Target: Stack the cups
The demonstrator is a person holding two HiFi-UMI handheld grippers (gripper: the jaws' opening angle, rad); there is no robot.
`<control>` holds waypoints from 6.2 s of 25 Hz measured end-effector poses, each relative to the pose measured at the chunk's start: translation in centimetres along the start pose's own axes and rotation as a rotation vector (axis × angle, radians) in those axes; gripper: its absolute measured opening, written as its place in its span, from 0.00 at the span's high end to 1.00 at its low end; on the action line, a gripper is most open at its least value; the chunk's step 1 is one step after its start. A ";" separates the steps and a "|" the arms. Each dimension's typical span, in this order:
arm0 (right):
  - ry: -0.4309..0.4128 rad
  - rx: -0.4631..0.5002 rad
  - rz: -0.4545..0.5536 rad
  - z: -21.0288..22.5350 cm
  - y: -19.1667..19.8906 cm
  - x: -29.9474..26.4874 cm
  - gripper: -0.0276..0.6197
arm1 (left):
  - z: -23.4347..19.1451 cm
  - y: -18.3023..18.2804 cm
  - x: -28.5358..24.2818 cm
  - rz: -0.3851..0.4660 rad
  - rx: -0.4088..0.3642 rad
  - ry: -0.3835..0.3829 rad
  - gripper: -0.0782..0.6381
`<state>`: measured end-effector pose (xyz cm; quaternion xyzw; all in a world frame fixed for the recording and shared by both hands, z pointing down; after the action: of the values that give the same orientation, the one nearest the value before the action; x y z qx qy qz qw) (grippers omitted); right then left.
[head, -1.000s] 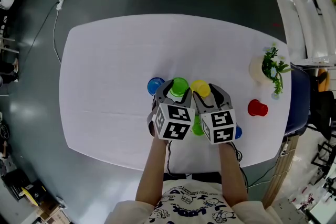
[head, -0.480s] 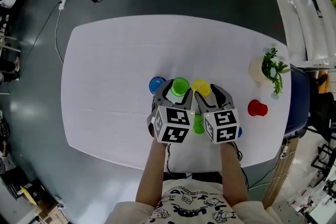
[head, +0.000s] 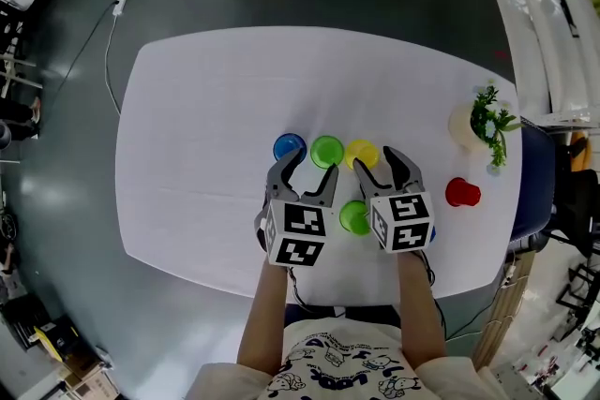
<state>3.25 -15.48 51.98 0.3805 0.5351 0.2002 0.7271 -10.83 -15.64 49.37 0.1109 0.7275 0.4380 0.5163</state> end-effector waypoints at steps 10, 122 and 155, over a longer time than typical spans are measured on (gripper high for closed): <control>0.053 -0.014 0.084 1.7 -1.3 6.5 0.54 | 3.9 3.1 3.2 -0.028 -0.103 0.111 0.53; 0.081 -0.026 0.032 -0.1 -3.8 5.3 0.57 | -2.1 -3.0 2.2 -0.026 0.023 -0.048 0.57; -0.021 0.084 0.000 -2.5 -5.2 3.2 0.57 | -1.3 -3.4 2.5 0.029 0.041 -0.036 0.55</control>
<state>1.39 -15.66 45.60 0.4128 0.5355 0.1736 0.7160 -12.09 -16.78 45.31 0.1399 0.7253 0.4286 0.5203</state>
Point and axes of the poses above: the fingertips, and each gripper's own axes: x backward along the fingers, z to its right, y out of its underside, the point moved 6 cm from there along x, backward along the fingers, and after that the axes turned 2 degrees about z, right-handed, at the moved point
